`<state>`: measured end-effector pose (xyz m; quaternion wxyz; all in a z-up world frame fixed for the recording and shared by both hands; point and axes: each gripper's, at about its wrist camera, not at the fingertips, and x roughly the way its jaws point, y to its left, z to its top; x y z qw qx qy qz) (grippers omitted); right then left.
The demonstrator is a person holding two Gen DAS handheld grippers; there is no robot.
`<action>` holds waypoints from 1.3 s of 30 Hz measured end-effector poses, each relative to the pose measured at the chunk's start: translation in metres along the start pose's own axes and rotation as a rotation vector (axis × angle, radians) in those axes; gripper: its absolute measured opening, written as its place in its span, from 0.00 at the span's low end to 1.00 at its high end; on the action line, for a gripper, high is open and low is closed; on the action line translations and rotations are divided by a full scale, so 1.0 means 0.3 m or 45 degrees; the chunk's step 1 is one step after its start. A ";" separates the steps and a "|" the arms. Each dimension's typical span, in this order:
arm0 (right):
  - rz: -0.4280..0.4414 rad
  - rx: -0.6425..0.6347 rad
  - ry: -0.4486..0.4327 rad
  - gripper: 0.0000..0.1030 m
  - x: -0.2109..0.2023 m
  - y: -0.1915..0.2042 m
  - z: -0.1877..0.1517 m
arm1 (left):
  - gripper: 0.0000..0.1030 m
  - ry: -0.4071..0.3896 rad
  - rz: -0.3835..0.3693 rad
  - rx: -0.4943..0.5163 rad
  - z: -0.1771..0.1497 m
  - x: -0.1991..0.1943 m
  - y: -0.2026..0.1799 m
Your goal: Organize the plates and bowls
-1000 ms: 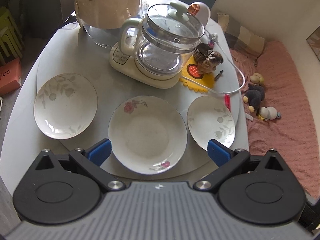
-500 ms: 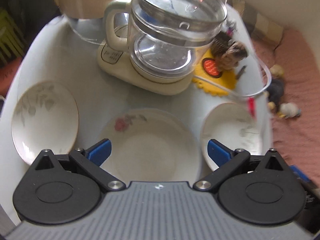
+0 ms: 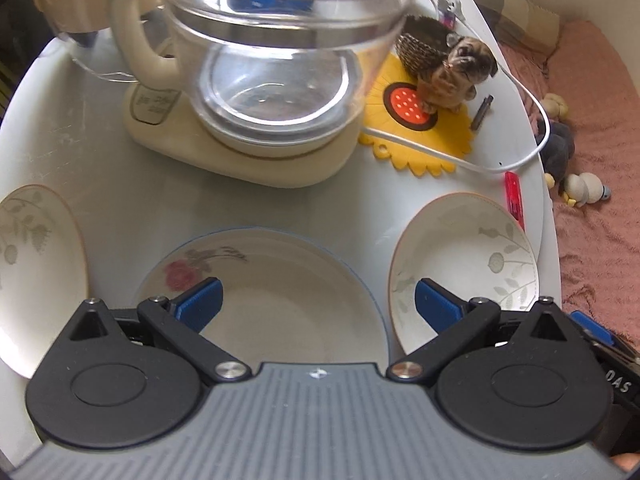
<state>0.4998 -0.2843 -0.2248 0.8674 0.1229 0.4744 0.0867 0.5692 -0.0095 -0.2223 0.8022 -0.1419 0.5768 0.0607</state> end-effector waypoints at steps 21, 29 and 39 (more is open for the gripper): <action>0.053 0.101 0.154 0.31 0.162 -0.126 -0.020 | 0.73 0.079 -0.170 0.368 0.067 0.193 -0.245; 0.141 0.205 0.157 0.22 0.169 -0.175 -0.038 | 0.53 0.149 -0.154 0.389 0.064 0.283 -0.254; 0.174 0.180 0.166 0.19 0.189 -0.178 -0.042 | 0.25 0.123 -0.129 0.384 0.083 0.311 -0.222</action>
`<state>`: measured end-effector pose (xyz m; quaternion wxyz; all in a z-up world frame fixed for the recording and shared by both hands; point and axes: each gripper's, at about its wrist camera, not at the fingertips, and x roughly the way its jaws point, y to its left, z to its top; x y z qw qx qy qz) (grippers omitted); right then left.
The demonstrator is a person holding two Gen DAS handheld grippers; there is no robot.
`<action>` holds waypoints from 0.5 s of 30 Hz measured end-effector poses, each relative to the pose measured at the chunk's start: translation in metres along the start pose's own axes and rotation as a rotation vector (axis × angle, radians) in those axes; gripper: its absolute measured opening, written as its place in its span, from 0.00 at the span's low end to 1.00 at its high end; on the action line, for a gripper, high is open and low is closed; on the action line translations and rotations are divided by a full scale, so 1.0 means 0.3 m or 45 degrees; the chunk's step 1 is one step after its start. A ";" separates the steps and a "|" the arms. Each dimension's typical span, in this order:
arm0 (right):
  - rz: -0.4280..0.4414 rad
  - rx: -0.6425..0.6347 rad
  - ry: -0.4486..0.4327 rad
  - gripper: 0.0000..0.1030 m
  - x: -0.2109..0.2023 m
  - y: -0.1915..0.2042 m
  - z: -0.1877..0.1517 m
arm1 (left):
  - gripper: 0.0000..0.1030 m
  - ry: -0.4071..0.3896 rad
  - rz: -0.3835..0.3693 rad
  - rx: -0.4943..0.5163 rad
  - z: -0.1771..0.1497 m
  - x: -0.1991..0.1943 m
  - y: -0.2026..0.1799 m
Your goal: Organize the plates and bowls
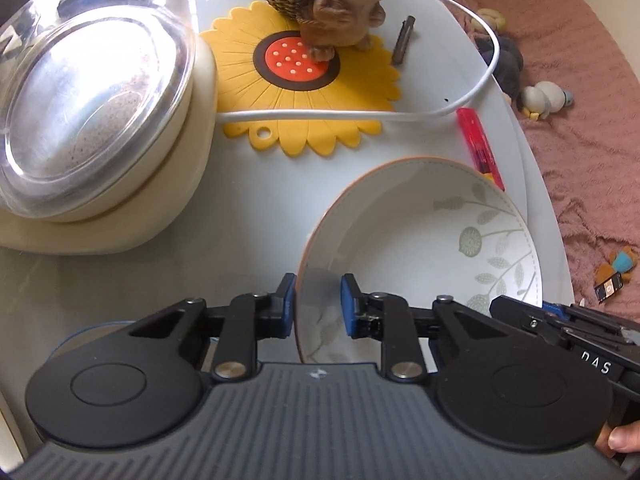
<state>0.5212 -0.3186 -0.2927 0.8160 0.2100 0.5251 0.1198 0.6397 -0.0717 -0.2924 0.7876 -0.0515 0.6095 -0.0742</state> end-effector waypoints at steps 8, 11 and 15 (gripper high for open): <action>0.071 -0.016 0.041 0.19 -0.009 -0.016 0.021 | 0.13 0.003 0.026 -0.001 0.025 -0.045 0.016; 0.100 -0.045 0.045 0.19 -0.027 -0.004 0.028 | 0.13 -0.007 0.018 -0.019 0.015 -0.075 0.027; 0.115 -0.070 0.061 0.19 -0.049 0.013 0.026 | 0.13 -0.028 -0.008 -0.083 -0.014 -0.121 0.050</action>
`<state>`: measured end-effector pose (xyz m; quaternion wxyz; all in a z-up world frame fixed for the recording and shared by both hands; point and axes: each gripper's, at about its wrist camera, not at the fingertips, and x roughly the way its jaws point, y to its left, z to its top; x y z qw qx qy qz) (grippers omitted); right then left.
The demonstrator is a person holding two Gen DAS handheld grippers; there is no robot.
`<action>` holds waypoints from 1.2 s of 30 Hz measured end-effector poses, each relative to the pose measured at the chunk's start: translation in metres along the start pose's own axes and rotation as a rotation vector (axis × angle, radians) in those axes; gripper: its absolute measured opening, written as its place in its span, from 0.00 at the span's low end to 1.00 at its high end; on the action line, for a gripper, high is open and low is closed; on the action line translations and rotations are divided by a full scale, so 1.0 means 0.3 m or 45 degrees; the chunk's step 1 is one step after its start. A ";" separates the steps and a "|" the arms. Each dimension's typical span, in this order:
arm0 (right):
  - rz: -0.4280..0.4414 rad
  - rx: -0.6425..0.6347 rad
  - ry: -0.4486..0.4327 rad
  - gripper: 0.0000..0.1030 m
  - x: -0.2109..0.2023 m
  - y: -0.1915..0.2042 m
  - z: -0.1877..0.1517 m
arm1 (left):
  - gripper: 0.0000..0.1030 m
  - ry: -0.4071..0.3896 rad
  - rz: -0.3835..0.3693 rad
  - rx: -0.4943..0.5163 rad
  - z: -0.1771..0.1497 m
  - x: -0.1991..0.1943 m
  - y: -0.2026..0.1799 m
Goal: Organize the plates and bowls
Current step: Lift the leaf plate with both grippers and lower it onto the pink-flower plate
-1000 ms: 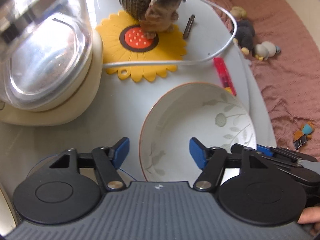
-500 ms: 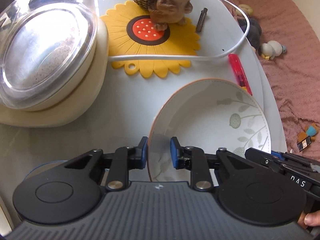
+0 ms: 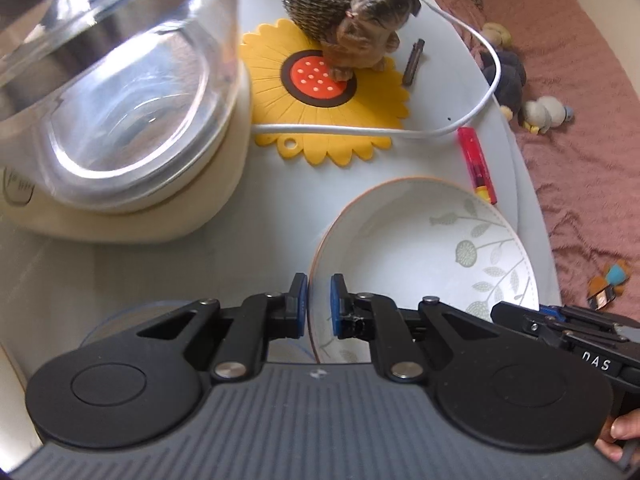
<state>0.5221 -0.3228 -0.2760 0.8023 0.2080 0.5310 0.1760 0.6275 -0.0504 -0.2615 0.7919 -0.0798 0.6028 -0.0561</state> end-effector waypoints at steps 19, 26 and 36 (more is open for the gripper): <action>0.039 -0.180 0.048 0.19 -0.102 0.281 -0.043 | 0.13 -0.168 -0.129 -0.334 -0.260 -0.319 0.250; 0.051 -0.310 0.139 0.19 -0.044 0.404 -0.111 | 0.14 -0.169 -0.108 -0.492 -0.420 -0.347 0.372; -0.007 -0.492 0.239 0.19 0.068 0.491 -0.176 | 0.14 -0.164 -0.138 -0.657 -0.588 -0.274 0.497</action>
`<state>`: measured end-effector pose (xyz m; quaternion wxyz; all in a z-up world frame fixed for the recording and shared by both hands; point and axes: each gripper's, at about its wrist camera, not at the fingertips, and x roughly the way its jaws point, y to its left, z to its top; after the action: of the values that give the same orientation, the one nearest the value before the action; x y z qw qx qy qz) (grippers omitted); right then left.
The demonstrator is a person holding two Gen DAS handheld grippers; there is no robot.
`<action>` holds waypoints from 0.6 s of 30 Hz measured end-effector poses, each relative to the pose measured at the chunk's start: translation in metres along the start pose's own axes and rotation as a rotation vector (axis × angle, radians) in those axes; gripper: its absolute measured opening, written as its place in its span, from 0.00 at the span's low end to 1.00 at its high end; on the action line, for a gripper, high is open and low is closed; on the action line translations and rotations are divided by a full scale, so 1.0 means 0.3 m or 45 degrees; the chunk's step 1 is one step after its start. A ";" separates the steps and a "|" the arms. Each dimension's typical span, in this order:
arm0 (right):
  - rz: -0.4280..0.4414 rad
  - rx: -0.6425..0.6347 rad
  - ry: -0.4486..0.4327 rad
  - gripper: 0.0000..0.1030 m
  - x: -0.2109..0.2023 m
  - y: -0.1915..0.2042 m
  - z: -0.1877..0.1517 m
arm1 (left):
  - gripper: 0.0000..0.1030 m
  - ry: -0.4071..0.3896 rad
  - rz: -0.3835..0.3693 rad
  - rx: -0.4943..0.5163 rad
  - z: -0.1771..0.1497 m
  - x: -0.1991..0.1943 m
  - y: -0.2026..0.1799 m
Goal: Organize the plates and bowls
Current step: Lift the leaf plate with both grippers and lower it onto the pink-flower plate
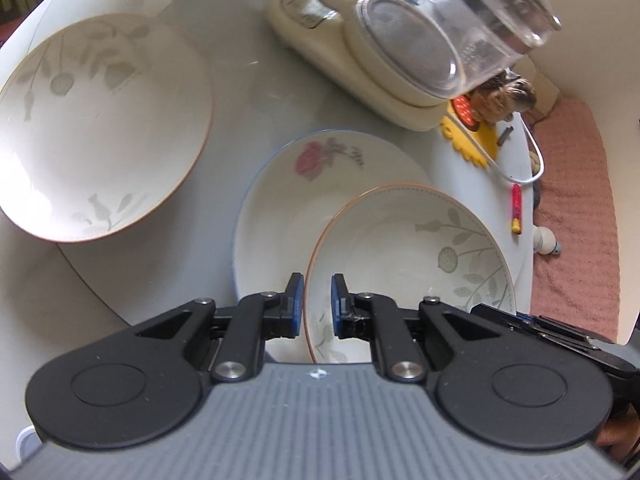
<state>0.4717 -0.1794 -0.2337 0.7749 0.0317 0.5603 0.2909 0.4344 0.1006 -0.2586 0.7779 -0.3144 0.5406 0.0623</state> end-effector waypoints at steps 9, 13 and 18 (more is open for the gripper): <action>-0.061 -0.147 0.033 0.19 0.069 0.057 0.039 | 0.14 -0.078 0.011 -0.083 -0.012 -0.003 0.054; -0.074 -0.142 0.024 0.19 0.086 0.061 0.055 | 0.14 -0.082 0.003 -0.099 -0.009 -0.003 0.069; -0.087 -0.131 0.002 0.19 0.106 0.069 0.061 | 0.15 -0.113 0.080 -0.053 -0.021 0.004 0.044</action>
<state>0.4857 -0.1418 -0.2461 0.7846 -0.0275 0.5460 0.2925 0.4242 0.1073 -0.2665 0.7922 -0.3100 0.5136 0.1119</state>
